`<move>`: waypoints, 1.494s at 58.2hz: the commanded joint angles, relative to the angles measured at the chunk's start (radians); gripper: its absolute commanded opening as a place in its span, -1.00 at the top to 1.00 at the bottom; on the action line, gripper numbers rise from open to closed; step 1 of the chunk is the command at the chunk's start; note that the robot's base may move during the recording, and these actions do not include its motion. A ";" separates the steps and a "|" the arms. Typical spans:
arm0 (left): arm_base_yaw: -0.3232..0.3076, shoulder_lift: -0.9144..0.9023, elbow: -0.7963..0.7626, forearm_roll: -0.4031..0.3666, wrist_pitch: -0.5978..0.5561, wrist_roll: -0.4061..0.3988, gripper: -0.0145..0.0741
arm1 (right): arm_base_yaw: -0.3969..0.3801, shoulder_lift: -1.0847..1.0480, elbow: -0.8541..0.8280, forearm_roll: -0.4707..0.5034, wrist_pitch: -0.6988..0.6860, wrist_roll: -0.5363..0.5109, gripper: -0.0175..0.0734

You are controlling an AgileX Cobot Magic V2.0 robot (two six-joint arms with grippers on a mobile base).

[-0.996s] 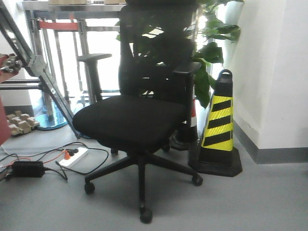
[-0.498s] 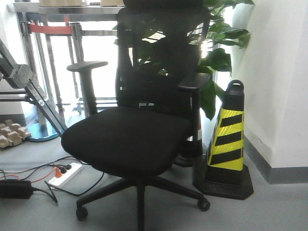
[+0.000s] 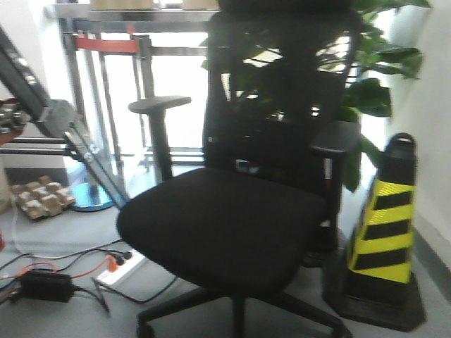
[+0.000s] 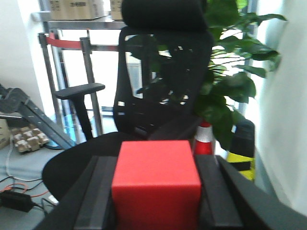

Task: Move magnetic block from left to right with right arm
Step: 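Drive the base past the black chair toward the other table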

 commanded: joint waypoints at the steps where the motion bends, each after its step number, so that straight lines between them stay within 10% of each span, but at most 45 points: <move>1: 0.002 -0.006 0.010 -0.006 -0.083 -0.001 0.94 | -0.004 0.012 -0.029 -0.006 -0.088 -0.003 -0.01; 87: 0.002 -0.006 0.010 -0.006 -0.083 -0.001 0.94 | -0.004 0.012 -0.029 -0.006 -0.088 -0.003 -0.01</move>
